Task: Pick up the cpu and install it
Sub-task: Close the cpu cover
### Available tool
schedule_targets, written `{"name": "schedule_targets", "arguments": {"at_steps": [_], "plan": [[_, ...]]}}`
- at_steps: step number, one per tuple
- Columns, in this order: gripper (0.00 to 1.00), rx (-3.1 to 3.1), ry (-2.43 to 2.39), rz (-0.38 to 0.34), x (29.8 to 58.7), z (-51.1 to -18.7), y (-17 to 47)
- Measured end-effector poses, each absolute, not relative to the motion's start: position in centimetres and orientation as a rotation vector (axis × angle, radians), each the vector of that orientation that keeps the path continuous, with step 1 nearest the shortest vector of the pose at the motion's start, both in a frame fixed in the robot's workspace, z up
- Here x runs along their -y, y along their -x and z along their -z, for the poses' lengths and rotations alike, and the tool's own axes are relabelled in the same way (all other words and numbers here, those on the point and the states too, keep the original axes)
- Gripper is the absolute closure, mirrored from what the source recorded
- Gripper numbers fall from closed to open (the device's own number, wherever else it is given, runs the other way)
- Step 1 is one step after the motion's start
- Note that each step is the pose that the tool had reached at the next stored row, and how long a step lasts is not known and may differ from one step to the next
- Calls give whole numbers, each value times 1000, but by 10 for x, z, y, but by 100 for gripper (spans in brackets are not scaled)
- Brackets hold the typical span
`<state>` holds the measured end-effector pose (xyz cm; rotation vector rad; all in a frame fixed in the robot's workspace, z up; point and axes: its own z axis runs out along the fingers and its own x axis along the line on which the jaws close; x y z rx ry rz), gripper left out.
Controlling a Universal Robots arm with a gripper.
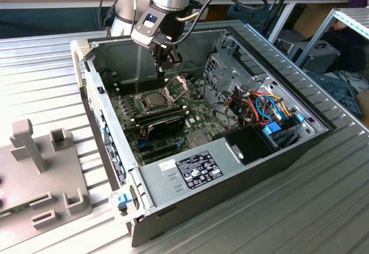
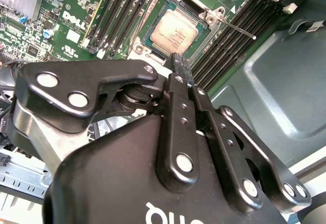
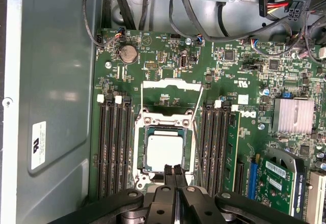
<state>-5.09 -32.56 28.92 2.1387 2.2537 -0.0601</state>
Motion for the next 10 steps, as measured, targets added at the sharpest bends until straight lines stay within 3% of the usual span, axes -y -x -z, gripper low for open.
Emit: {"name": "schedule_targets", "arguments": {"at_steps": [10], "plan": [[89, -2254, -2139, 60, 326, -289, 49]]}}
